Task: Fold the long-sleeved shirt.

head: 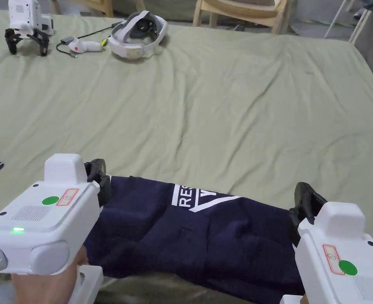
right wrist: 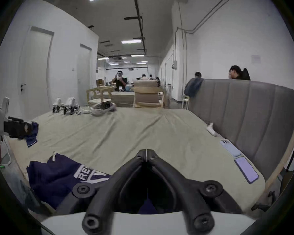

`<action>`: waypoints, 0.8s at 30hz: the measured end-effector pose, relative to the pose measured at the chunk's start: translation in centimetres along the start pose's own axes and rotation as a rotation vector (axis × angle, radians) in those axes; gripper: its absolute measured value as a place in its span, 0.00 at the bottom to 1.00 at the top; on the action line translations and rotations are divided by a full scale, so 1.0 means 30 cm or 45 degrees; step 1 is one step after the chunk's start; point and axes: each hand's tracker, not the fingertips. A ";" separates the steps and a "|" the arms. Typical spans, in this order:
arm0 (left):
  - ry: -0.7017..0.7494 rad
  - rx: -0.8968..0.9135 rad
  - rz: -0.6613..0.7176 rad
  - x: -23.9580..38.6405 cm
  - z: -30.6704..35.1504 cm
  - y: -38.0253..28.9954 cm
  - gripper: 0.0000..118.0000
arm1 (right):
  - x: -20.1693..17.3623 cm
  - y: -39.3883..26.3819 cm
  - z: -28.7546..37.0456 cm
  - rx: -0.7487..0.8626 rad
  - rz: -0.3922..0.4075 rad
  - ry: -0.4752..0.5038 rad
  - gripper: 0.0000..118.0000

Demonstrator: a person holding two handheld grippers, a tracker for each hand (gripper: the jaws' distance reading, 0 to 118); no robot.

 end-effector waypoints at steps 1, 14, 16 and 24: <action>-0.002 -0.012 0.007 -0.032 -0.012 0.010 0.05 | -0.006 0.009 -0.001 -0.001 0.003 0.027 0.00; -0.579 -0.922 0.725 -0.463 -0.487 -0.144 0.91 | -0.051 0.041 0.005 -0.011 -0.022 0.150 0.00; -0.652 -0.982 0.783 -0.499 -0.514 -0.204 0.91 | -0.053 0.040 0.005 -0.013 -0.024 0.155 0.00; -0.985 -0.937 0.912 -0.381 -0.477 -0.227 0.91 | -0.057 0.054 0.008 -0.017 -0.021 0.191 0.00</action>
